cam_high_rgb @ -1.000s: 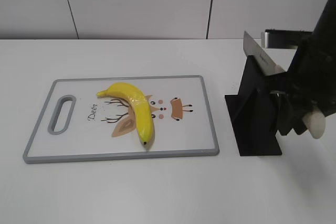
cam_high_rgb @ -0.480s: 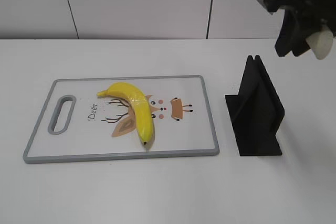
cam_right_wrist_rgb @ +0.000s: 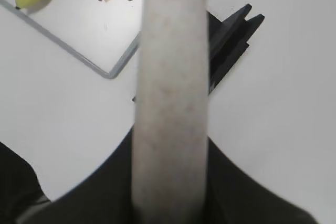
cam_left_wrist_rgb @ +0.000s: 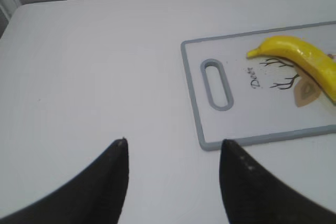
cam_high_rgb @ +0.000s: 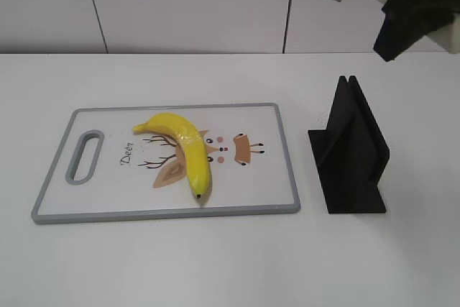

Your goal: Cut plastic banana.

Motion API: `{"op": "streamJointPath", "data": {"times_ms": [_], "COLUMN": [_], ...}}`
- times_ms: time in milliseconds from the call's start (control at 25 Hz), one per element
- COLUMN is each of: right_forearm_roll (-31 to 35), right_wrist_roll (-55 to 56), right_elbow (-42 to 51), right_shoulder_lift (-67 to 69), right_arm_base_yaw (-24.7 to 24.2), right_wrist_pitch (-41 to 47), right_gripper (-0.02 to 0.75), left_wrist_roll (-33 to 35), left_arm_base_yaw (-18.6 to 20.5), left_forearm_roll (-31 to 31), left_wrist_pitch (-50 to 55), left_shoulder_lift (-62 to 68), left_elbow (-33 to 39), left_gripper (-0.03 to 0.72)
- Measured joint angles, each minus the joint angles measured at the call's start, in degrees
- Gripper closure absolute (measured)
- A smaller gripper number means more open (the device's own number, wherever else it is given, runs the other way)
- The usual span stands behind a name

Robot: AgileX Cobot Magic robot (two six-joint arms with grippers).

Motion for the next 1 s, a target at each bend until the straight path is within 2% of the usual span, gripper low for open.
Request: {"op": "streamJointPath", "data": {"times_ms": [240,360,520,640,800,1000], "right_forearm_roll": [-0.05,0.15,2.57,5.34,8.02,8.99], "right_wrist_roll": [-13.19,-20.33,-33.19,-40.38,-47.12,-52.14], "right_elbow": [-2.72,-4.92,-7.88,-10.72,-14.00,-15.77], "right_shoulder_lift": [6.47,10.10,14.71,18.06,22.49,25.84], "right_arm_base_yaw": [0.00,0.00,0.00,0.00,0.00,0.00], "right_wrist_pitch": [0.06,0.06,0.00,0.00,-0.06,-0.12], "right_gripper": [0.559,0.559,0.559,0.559,0.559,0.559], "left_wrist_roll": [14.98,21.90,34.49,42.73,47.75,57.58], "left_arm_base_yaw": [0.00,0.00,-0.60,-2.46,-6.06,-11.83], "left_forearm_roll": [-7.85,-10.12,-15.08,-17.73,-18.54,-18.61], "left_wrist_pitch": [-8.33,-8.68,-5.48,-1.59,1.01,3.62], "left_shoulder_lift": [19.87,30.79,44.27,52.87,62.39,71.17], "left_elbow": [-7.10,-13.29,-23.22,-30.63,-39.26,-46.21], "left_gripper": [0.171,0.171,0.160,0.133,0.123,0.122]}}
